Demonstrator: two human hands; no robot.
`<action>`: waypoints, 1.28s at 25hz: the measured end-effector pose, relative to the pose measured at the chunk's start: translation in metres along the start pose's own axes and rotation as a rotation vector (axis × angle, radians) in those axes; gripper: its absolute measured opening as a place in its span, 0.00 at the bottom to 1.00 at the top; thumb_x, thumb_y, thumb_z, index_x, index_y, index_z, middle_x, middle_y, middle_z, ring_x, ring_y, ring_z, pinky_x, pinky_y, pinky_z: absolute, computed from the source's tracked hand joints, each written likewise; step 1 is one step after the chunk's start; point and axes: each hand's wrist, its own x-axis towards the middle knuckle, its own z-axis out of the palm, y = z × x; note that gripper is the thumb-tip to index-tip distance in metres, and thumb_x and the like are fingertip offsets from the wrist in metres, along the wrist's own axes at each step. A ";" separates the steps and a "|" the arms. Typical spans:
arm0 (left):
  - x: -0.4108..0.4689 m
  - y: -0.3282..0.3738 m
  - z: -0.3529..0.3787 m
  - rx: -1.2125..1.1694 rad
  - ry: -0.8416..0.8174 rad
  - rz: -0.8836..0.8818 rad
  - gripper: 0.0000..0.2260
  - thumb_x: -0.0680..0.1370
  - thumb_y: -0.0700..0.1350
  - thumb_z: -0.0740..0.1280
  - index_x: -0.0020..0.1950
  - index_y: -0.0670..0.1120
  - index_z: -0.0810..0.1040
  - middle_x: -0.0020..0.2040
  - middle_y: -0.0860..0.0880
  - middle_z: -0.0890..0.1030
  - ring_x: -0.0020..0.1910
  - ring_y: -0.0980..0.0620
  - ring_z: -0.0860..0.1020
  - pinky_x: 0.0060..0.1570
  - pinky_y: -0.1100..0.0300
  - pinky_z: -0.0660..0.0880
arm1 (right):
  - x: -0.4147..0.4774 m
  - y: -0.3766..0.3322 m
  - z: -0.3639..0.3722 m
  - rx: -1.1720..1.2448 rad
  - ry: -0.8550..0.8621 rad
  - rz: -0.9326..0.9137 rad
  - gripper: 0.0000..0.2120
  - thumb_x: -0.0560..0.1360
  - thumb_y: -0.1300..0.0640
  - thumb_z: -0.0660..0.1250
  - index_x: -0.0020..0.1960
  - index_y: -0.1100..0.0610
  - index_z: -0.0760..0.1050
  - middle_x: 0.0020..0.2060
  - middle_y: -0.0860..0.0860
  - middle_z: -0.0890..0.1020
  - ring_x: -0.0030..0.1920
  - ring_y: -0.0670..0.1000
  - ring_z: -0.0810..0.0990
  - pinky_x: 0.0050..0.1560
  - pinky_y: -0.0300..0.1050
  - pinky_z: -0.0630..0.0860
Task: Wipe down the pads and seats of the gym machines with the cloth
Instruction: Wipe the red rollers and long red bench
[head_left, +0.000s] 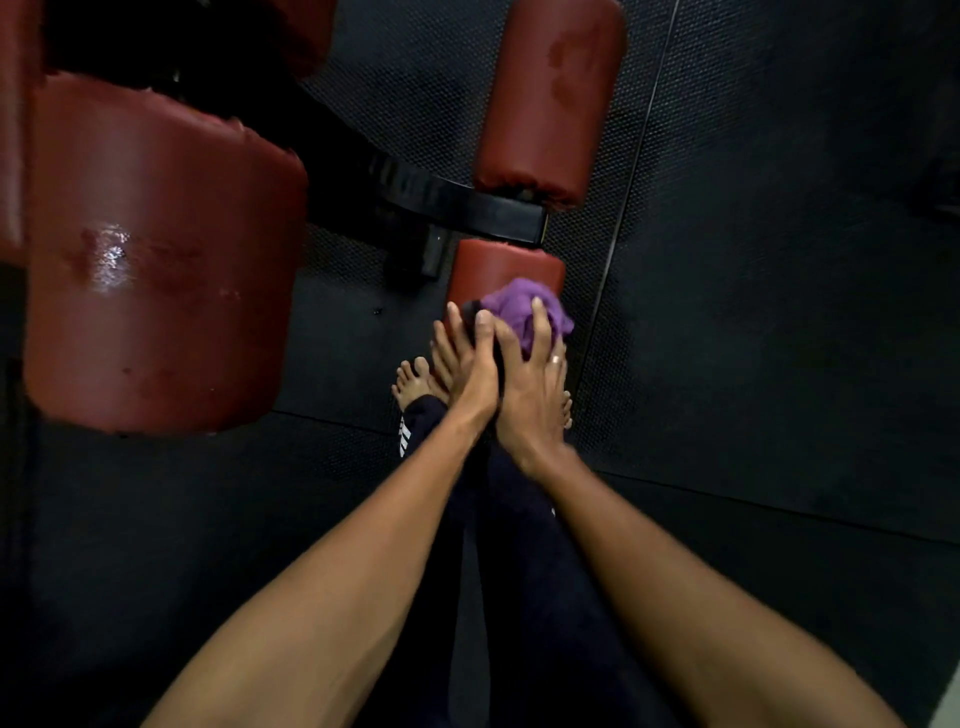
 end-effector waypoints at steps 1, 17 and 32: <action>-0.002 0.000 0.003 0.007 0.008 0.029 0.28 0.84 0.63 0.45 0.82 0.58 0.42 0.83 0.52 0.42 0.81 0.53 0.41 0.76 0.48 0.35 | 0.023 0.000 -0.007 -0.048 0.043 -0.052 0.25 0.81 0.51 0.57 0.74 0.34 0.56 0.81 0.55 0.53 0.76 0.66 0.60 0.72 0.66 0.64; 0.008 -0.007 0.006 0.073 0.091 -0.021 0.25 0.85 0.59 0.43 0.82 0.57 0.45 0.83 0.51 0.49 0.81 0.48 0.50 0.76 0.52 0.42 | 0.025 0.010 -0.002 -0.047 0.091 -0.014 0.34 0.74 0.63 0.68 0.75 0.42 0.66 0.79 0.53 0.52 0.72 0.65 0.64 0.64 0.62 0.74; 0.010 -0.022 0.001 0.007 0.073 -0.012 0.28 0.84 0.64 0.42 0.82 0.55 0.49 0.82 0.56 0.51 0.81 0.51 0.52 0.78 0.50 0.41 | 0.008 -0.003 0.010 -0.048 0.126 0.030 0.29 0.76 0.59 0.70 0.72 0.41 0.66 0.79 0.50 0.54 0.75 0.64 0.63 0.70 0.63 0.69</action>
